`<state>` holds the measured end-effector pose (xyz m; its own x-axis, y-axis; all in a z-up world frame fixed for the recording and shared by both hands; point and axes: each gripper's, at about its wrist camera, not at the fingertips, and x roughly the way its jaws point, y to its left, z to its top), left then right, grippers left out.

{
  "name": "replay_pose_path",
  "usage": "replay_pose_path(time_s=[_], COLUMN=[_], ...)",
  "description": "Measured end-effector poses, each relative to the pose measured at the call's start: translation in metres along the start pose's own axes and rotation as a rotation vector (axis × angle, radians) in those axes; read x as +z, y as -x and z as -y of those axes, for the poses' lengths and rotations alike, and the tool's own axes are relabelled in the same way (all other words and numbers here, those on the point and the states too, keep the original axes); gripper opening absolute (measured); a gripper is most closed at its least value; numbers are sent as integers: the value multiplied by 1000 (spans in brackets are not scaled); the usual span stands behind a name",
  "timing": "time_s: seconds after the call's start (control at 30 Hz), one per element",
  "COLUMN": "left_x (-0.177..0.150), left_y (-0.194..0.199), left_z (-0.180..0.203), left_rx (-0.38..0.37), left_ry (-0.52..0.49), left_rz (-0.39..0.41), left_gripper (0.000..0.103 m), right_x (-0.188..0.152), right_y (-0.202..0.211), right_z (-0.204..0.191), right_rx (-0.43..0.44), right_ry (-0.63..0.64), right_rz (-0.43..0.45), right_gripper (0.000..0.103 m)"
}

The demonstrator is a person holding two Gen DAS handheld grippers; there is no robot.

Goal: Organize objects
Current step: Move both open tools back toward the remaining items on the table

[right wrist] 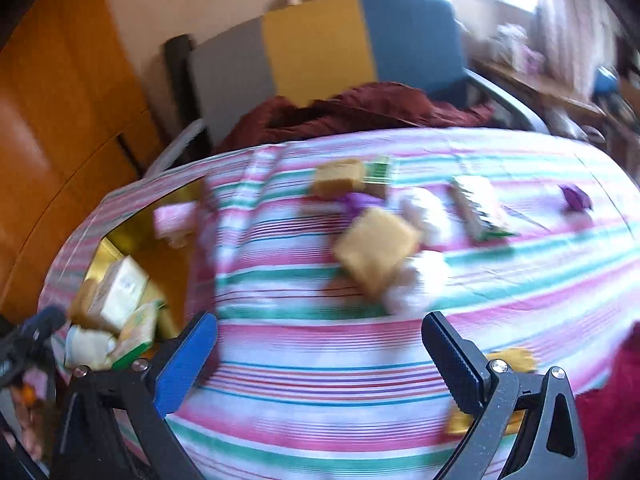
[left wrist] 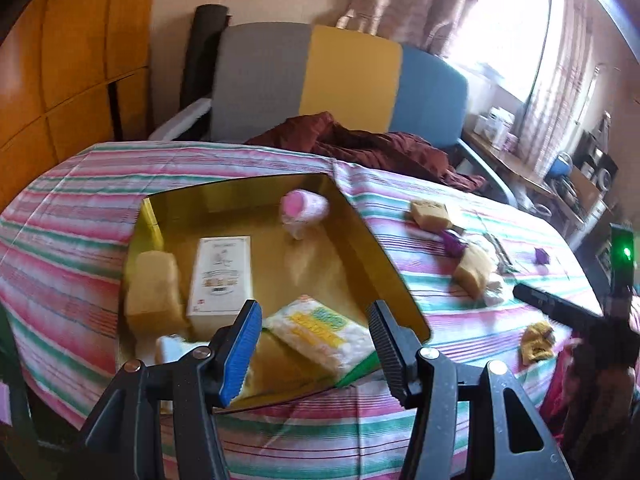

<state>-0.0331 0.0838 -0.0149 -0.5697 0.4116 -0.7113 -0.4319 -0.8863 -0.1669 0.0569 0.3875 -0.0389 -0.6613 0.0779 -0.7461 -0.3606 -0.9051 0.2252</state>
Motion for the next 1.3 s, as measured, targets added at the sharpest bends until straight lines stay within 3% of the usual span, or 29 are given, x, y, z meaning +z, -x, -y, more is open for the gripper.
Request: replay_pose_path(time_s=[0.2,0.37,0.57,0.7,1.1,1.3], left_x=[12,22,30,36,47,47], left_y=[-7,-25,-65,-93,-169,-201], left_z=[31,71,116,140,210,231], left_rx=[-76,-143,-215,-225,-282,-266], left_ry=[-71,-164,-206,-228,-305,-347], left_rz=[-11,-42,-145,-187,-317,-366], left_gripper=[56,56,56,56,57,66], right_x=[25,55,74,65,67,67], right_y=[4,5,-7,-21,-23,-27], right_z=[56,95,143,170,171,172], right_rx=[-91,-162,-160,-138,-94,-84], right_ry=[-86,-110,-185,-294,-305,-317], right_rz=[-1,47,89,36,2,-18], right_gripper=[103,103,103,103,103,103])
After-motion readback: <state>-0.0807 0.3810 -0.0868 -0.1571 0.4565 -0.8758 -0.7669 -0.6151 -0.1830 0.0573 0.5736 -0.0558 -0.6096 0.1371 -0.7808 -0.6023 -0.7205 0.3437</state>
